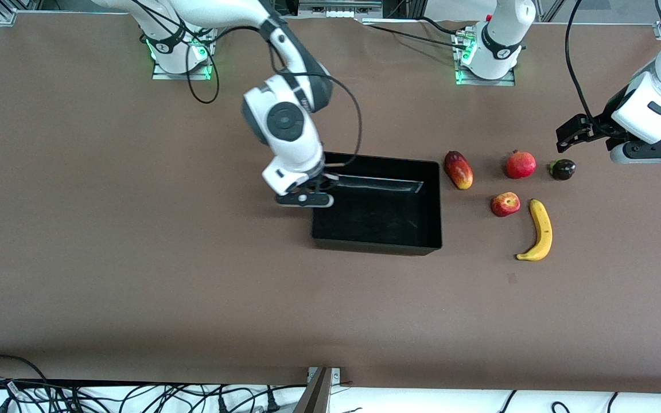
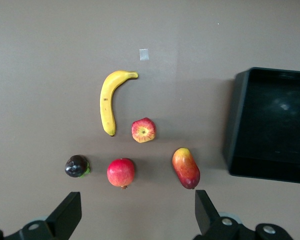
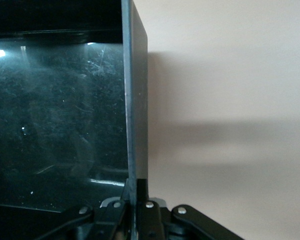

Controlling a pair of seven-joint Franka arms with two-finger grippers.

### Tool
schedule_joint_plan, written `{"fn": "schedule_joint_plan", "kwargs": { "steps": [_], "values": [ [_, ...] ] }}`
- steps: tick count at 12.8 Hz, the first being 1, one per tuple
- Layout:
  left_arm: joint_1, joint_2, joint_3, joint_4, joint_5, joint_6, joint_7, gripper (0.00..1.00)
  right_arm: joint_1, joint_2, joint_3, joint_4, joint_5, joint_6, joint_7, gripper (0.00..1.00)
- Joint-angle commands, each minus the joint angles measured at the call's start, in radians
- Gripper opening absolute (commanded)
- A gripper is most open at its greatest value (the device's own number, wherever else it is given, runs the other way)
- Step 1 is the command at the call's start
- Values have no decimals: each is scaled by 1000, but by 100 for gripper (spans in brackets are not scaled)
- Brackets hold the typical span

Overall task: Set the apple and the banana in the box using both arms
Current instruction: 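Push the black box with the right gripper toward the fruit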

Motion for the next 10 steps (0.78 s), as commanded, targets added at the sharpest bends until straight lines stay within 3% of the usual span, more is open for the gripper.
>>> {"fn": "schedule_joint_plan", "kwargs": {
  "steps": [1, 5, 6, 7, 8, 10],
  "values": [
    [-2, 11, 0, 28, -10, -25, -10, 100, 45, 88, -15, 69, 34, 86, 75, 0],
    [-2, 11, 2, 26, -11, -48, -10, 100, 62, 114, -15, 69, 34, 107, 87, 0],
    [-2, 11, 2, 26, -11, -55, -9, 100, 62, 115, -15, 69, 35, 107, 87, 14],
    [-2, 11, 2, 25, -11, -71, -9, 100, 62, 112, -15, 69, 35, 106, 86, 39],
    [-2, 12, 2, 22, -11, -77, -9, 100, 62, 105, -15, 69, 37, 97, 86, 99],
    [-4, 29, 2, 22, -10, -100, -7, 100, 56, 54, -23, 69, 35, 45, 84, 100]
  ]
}}
